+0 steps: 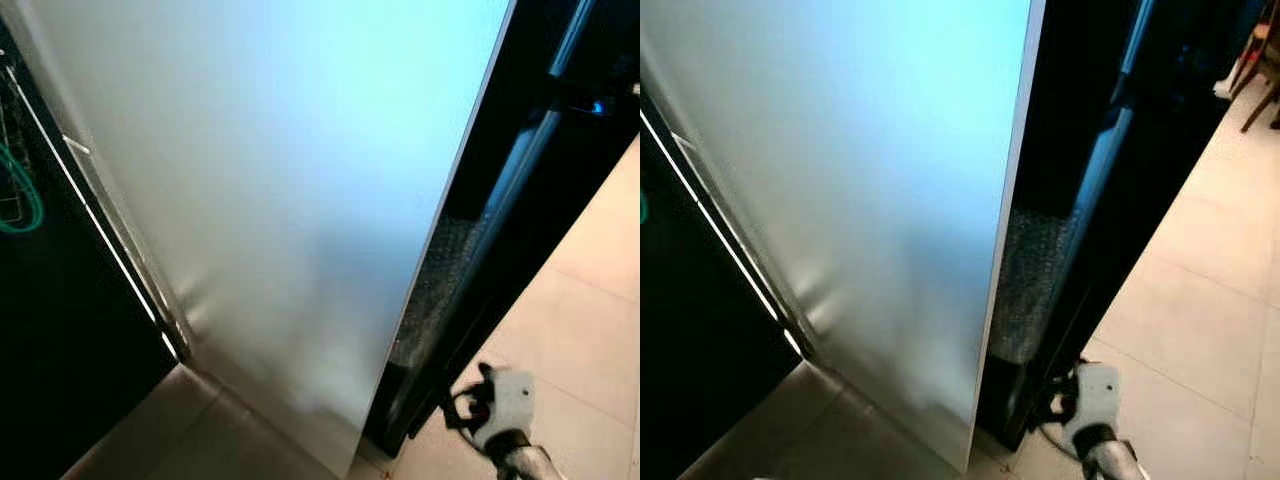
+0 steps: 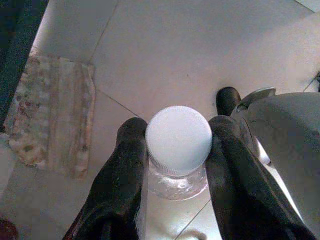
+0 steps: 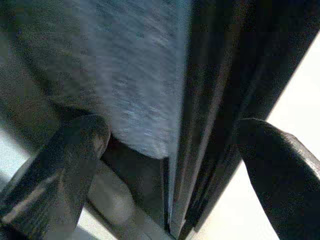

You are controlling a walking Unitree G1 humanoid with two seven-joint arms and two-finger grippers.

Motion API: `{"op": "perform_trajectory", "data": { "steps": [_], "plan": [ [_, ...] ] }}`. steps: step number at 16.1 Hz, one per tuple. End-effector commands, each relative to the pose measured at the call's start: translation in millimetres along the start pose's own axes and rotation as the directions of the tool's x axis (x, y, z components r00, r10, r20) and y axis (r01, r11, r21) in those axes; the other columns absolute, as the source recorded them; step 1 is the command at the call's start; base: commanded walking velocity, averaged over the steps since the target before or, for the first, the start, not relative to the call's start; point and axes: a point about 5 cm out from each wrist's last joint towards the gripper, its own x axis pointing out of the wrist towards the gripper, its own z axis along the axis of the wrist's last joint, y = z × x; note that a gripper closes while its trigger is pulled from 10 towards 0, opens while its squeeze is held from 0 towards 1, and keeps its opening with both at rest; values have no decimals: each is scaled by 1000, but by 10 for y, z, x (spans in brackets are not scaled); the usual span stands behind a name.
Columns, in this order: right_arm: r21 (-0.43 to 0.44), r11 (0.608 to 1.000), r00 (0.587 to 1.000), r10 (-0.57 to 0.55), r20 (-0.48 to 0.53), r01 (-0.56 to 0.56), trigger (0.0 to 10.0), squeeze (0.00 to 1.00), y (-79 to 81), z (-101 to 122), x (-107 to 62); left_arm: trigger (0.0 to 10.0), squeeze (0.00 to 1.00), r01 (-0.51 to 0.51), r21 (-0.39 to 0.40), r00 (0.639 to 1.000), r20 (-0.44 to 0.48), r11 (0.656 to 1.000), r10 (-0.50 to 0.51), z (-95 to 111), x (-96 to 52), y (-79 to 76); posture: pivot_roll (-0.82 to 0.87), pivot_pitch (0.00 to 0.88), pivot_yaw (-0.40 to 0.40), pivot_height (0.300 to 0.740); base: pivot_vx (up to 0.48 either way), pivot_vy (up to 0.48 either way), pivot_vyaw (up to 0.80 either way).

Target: Restocking fridge

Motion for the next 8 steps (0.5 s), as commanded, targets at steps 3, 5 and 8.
{"op": "perform_trajectory", "data": {
  "steps": [3,5,8],
  "plan": [
    [-142,979,986,-132,102,146,10000,0,44,360,147,10000,0,1,19,1000,-30,1000,0,-71,-10,1,-21,0,-25,740,0,0,0],
    [-162,980,985,-95,146,119,10000,525,228,515,242,10000,0,7,29,1000,-30,1000,-6,-74,-11,-6,-15,0,-24,740,0,0,0],
    [-99,982,977,-144,158,161,10000,1000,335,567,226,10000,0,7,33,1000,-31,999,-6,-78,-12,-6,-10,0,-25,740,0,0,0]
  ]
}}
